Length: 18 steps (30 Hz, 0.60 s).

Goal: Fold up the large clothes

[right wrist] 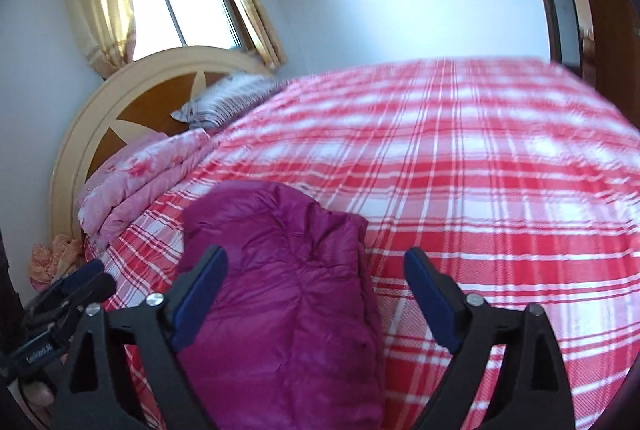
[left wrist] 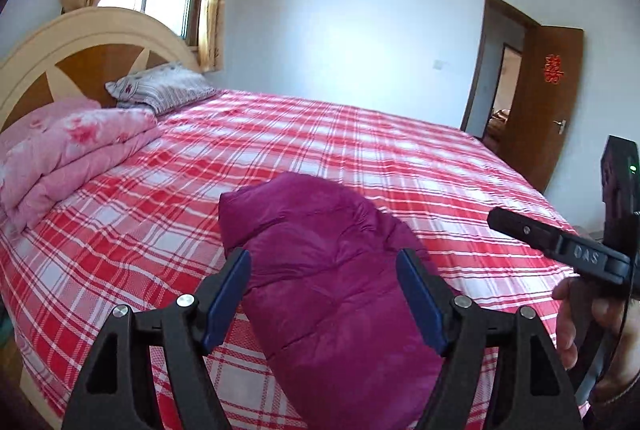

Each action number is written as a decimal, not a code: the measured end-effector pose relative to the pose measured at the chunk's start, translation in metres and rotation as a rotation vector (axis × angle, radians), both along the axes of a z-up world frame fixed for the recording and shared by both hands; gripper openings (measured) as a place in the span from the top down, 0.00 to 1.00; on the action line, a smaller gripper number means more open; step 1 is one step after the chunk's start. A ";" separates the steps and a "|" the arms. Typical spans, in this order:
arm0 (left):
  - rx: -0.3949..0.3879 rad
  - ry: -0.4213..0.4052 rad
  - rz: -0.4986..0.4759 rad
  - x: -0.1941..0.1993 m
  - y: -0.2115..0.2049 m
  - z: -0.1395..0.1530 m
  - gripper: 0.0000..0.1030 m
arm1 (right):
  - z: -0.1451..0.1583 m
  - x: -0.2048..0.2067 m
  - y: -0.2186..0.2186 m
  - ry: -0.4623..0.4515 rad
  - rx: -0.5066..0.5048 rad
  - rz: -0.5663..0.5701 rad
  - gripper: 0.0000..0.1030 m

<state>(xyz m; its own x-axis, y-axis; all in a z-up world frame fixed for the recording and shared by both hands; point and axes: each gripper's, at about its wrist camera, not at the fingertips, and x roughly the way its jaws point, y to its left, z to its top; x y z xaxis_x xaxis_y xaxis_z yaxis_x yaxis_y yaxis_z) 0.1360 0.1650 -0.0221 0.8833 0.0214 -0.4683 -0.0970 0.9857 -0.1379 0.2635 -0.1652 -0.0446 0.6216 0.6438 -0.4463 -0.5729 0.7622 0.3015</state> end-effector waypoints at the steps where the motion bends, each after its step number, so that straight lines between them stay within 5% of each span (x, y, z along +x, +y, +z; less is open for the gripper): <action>1: 0.001 -0.001 -0.001 -0.001 0.001 0.003 0.27 | 0.004 -0.008 0.000 -0.014 -0.006 -0.007 0.10; 18: -0.039 -0.059 -0.011 -0.010 0.013 0.021 0.27 | 0.027 -0.050 -0.014 -0.105 0.007 -0.054 0.06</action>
<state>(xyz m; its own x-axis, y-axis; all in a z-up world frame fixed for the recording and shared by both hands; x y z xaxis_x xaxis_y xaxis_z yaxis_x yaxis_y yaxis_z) 0.1259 0.1783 -0.0013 0.9097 -0.0055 -0.4153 -0.0767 0.9805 -0.1811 0.2140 -0.1791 -0.0177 0.6987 0.6109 -0.3722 -0.5598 0.7909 0.2472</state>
